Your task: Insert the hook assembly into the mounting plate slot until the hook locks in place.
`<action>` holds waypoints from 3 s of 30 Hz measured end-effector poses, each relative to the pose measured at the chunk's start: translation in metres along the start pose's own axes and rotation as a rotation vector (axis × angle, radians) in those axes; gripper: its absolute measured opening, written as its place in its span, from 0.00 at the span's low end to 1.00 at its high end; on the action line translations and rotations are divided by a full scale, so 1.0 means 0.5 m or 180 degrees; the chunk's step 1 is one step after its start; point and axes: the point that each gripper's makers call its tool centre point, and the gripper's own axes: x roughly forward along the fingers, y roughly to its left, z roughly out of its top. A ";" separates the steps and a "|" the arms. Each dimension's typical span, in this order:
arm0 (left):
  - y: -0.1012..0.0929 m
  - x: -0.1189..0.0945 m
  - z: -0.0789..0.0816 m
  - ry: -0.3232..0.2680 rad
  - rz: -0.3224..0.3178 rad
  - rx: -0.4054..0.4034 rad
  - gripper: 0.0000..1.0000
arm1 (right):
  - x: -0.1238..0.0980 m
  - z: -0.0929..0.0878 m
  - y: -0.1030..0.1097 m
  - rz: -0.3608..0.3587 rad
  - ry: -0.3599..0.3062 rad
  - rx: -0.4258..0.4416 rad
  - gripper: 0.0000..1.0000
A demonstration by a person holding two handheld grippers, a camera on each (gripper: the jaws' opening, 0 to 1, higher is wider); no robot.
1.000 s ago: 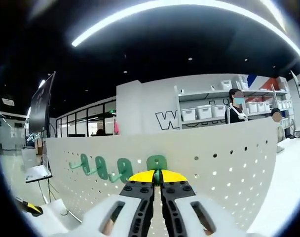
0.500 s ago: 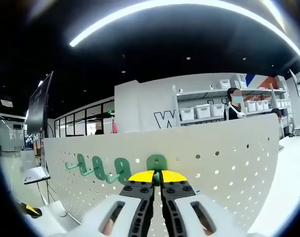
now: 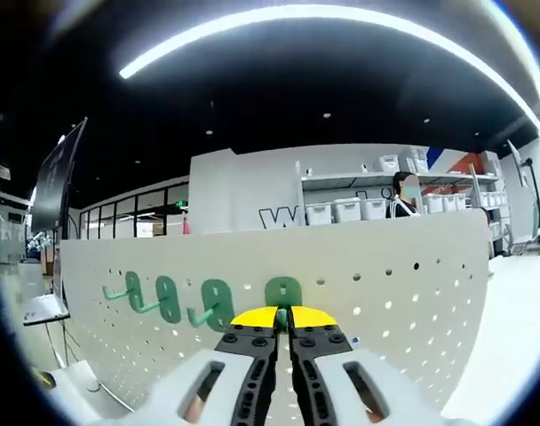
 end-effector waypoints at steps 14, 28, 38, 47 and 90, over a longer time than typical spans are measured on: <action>0.003 -0.002 0.000 0.0001 0.0006 -0.0007 0.67 | -0.002 -0.024 0.004 0.0054 0.0197 -0.0025 0.01; -0.001 0.002 0.009 -0.0037 -0.0007 0.0007 0.68 | -0.028 -0.022 0.021 0.0415 0.0196 -0.0090 0.18; 0.001 0.001 0.017 -0.0053 -0.0015 0.0028 0.68 | -0.070 -0.042 0.045 0.0895 0.0273 -0.0063 0.40; 0.000 0.005 0.025 -0.0060 -0.0033 0.0059 0.69 | -0.083 -0.052 0.059 0.1057 0.0325 -0.0079 0.49; 0.041 -0.116 0.001 -0.0061 0.0179 0.0063 0.71 | -0.358 -0.093 0.012 0.1229 0.0437 0.0051 0.54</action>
